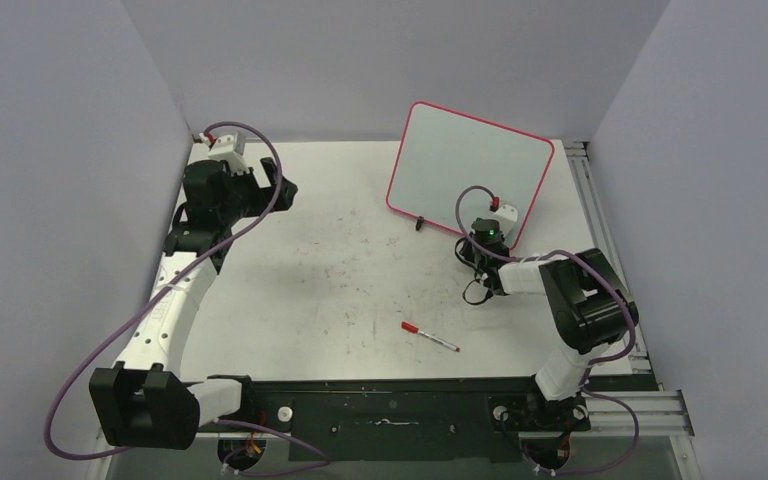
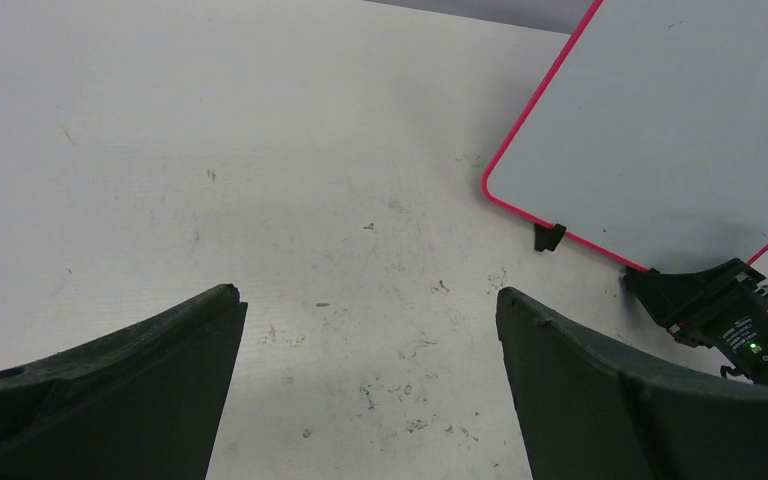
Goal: Write a sentence on the whiteboard
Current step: Move the whiteboard stand to the center of the board, then open the whiteboard marker at the center of the board.
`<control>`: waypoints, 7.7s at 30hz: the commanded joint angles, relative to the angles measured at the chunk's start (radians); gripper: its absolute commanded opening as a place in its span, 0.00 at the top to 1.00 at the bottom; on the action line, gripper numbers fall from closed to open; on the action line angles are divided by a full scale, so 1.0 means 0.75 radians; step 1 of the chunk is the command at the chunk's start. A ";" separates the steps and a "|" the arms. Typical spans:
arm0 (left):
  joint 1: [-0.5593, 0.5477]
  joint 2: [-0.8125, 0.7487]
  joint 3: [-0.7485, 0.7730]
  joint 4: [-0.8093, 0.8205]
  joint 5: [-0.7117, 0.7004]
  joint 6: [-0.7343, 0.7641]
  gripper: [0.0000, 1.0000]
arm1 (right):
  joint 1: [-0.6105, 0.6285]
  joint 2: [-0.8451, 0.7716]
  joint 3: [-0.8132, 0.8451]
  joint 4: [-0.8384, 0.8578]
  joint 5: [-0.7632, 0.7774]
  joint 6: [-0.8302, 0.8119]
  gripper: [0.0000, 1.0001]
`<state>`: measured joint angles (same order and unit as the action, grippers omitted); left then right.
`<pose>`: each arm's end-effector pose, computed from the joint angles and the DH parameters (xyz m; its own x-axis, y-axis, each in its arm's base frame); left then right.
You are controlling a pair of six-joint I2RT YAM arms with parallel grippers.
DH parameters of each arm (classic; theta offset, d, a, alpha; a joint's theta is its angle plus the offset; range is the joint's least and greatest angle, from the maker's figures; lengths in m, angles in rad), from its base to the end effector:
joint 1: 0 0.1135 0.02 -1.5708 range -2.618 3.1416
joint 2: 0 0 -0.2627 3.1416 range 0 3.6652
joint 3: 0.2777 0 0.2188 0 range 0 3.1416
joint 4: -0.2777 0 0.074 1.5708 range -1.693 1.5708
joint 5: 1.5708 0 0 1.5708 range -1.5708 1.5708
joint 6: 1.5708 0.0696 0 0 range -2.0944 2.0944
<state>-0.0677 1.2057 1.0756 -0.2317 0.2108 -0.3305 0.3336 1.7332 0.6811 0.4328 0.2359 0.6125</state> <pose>0.2739 -0.0332 0.3408 -0.4189 -0.2897 -0.8606 0.1327 0.9181 -0.3736 0.3211 0.0941 0.1375 -0.5284 0.4085 -0.7443 0.2020 0.9120 0.3571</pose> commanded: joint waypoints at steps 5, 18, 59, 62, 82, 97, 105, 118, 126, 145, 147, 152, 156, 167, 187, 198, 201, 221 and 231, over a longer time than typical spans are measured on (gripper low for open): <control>-0.049 -0.002 0.000 0.059 -0.001 0.024 0.04 | 0.102 -0.150 -0.087 -0.122 -0.137 -0.045 0.95; -0.214 0.000 0.000 0.042 -0.024 0.088 0.04 | 0.144 -0.340 -0.241 -0.137 -0.201 -0.123 0.95; -1.104 0.339 -0.222 0.216 0.205 0.794 0.21 | 0.123 -1.407 -0.251 -0.852 -0.013 -0.040 0.12; -1.153 0.411 -0.206 0.233 0.165 0.823 0.22 | 0.124 -1.447 -0.245 -0.875 0.025 -0.053 0.11; -1.269 0.702 -0.145 0.389 0.105 0.835 0.32 | 0.122 -1.501 -0.194 -0.932 0.062 -0.079 0.08; -1.345 0.771 -0.158 0.389 -0.105 0.850 0.50 | 0.120 -1.503 -0.205 -0.935 0.073 -0.069 0.08; -1.368 0.793 -0.152 0.312 -0.173 0.702 0.69 | 0.120 -1.532 -0.198 -0.951 0.089 -0.069 0.08; -1.368 0.746 -0.136 0.082 -0.258 0.293 0.89 | 0.120 -1.569 -0.182 -0.985 0.116 -0.069 0.07; -1.375 0.650 -0.311 0.192 -0.353 -0.078 0.89 | 0.120 -1.539 -0.188 -0.950 0.116 -0.087 0.08; -1.372 0.429 -0.101 -0.053 -0.315 0.100 0.28 | 0.120 -1.530 -0.094 -1.025 0.090 -0.128 0.07; -1.363 0.449 -0.047 -0.157 -0.253 0.166 0.29 | 0.120 -1.535 -0.086 -1.032 0.094 -0.133 0.07; -1.348 0.549 0.027 -0.316 -0.224 0.230 0.39 | 0.120 -1.535 -0.092 -1.040 0.080 -0.115 0.07; -1.338 0.571 -0.013 -0.282 -0.221 0.198 0.46 | 0.120 -1.532 -0.094 -1.052 0.079 -0.113 0.07; -1.345 0.613 -0.083 -0.164 -0.174 0.119 0.54 | 0.120 -1.534 -0.095 -1.059 0.084 -0.108 0.07; -1.476 0.714 -0.078 -0.211 -0.494 0.140 0.69 | 0.121 -1.546 -0.111 -1.059 0.107 -0.086 0.06; -1.476 0.757 -0.037 -0.208 -0.487 0.168 1.00 | 0.120 -1.546 -0.061 -1.102 0.115 -0.117 0.06; -1.470 0.703 -0.038 -0.197 -0.509 0.154 1.00 | 0.120 -1.546 -0.033 -1.108 0.090 -0.133 0.04; -1.217 0.198 -0.053 -0.135 -0.242 0.361 1.00 | 0.101 -1.221 0.426 -1.302 -0.450 -0.216 0.10; -1.060 -0.067 -0.184 -0.018 0.126 0.510 1.00 | -0.225 -1.048 0.484 -1.301 -1.321 -0.383 0.10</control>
<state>-0.9024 1.2114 0.9619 -0.3325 0.1658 0.0002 0.2104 0.9371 1.0325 -0.5549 -0.4419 0.3824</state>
